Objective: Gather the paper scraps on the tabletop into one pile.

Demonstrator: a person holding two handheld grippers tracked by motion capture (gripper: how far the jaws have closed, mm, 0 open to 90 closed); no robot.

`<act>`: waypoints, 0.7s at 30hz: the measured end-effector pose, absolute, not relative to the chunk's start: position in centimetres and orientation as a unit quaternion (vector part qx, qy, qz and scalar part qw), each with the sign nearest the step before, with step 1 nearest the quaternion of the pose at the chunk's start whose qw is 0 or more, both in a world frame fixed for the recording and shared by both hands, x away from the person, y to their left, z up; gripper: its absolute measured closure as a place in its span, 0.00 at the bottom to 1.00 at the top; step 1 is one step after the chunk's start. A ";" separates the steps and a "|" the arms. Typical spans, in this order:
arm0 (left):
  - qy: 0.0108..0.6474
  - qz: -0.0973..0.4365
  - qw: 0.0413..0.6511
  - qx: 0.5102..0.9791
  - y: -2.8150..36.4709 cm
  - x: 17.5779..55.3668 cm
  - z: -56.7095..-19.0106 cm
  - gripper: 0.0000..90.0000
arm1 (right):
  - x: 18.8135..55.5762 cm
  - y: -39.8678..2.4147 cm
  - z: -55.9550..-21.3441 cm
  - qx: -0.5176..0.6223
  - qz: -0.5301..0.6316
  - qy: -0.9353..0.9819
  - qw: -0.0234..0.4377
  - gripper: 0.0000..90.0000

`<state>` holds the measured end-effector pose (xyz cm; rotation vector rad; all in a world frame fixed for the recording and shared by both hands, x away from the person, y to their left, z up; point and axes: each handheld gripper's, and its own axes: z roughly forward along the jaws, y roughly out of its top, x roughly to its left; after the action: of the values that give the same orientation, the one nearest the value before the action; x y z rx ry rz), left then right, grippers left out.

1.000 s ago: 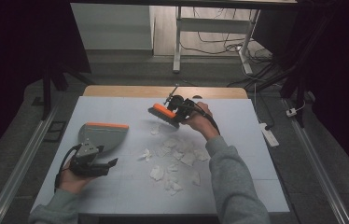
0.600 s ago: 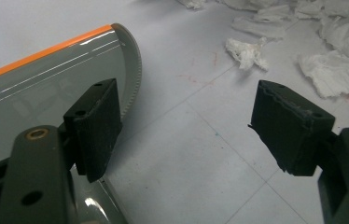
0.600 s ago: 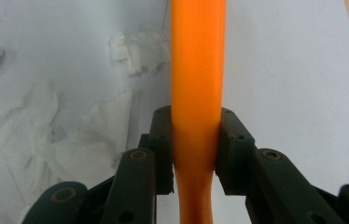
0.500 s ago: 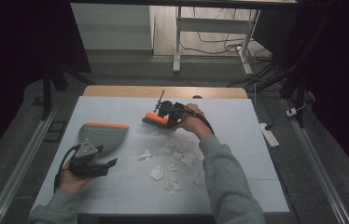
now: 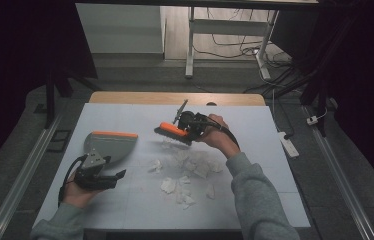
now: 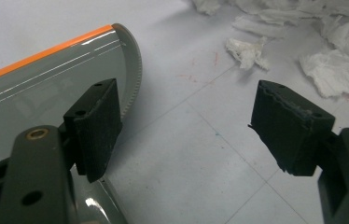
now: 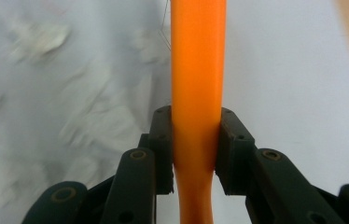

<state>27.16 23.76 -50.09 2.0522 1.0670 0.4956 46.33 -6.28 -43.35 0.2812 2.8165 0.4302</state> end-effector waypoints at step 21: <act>0.420 0.196 0.381 0.800 24.0 27.0 -50.0 0.28 | 46.7 -1.4 -45.8 0.062 0.065 0.988 0.122 0.79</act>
<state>27.05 23.98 -50.04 2.0407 1.0722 0.5007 46.73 -1.35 -45.82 0.1806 2.8847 0.1885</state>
